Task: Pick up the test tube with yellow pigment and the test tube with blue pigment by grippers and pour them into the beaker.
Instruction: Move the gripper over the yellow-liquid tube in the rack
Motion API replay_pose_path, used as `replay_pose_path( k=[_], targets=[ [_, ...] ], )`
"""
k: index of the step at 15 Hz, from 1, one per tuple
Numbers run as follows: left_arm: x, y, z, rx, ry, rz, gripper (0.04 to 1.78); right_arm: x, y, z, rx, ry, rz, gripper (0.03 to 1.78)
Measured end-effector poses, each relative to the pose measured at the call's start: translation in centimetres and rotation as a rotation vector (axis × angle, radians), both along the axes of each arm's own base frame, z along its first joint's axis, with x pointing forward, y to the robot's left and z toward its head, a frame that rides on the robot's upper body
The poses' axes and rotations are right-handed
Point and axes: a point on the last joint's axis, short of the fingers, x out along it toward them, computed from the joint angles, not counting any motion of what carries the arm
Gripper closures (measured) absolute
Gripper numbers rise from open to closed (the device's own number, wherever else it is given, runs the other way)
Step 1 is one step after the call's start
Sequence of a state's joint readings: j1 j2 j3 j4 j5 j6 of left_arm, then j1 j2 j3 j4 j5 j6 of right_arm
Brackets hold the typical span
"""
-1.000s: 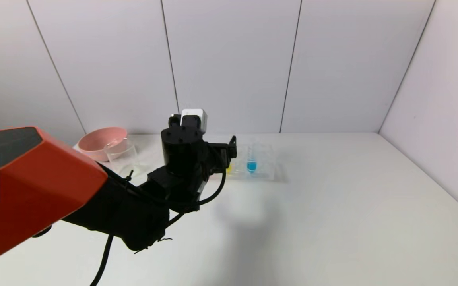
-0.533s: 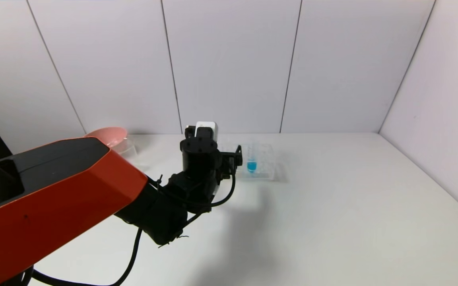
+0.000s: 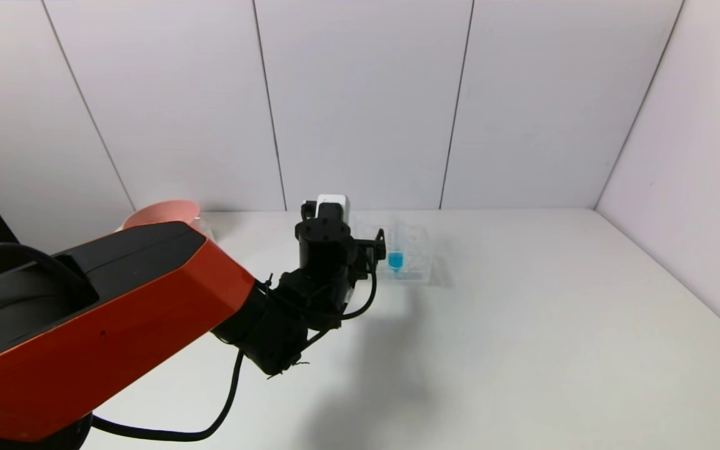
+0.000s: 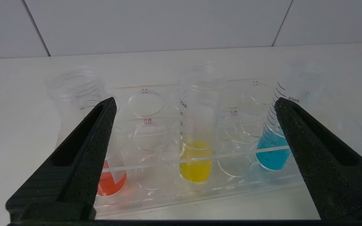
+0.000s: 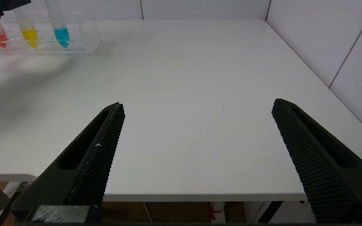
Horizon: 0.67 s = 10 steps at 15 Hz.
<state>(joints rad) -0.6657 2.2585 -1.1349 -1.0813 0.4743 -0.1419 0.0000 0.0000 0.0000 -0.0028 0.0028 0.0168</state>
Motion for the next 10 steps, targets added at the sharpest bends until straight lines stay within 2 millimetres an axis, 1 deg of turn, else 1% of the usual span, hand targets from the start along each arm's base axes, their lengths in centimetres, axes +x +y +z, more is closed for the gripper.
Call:
replay_pose_path(
  k=[6,8,10],
  targets=[
    [0.7,-0.1,-1.1,0.016,0.019,0.007,0.07,0.0,0.0,0.0,0.0,0.0,0.0,0.1],
    [0.8,0.0,-1.2,0.017,0.02,0.012,0.16,0.0,0.0,0.0,0.0,0.0,0.0,0.1],
    [0.9,0.0,-1.4,0.02,0.022,0.015,0.36,0.0,0.0,0.0,0.0,0.0,0.0,0.1]
  ],
)
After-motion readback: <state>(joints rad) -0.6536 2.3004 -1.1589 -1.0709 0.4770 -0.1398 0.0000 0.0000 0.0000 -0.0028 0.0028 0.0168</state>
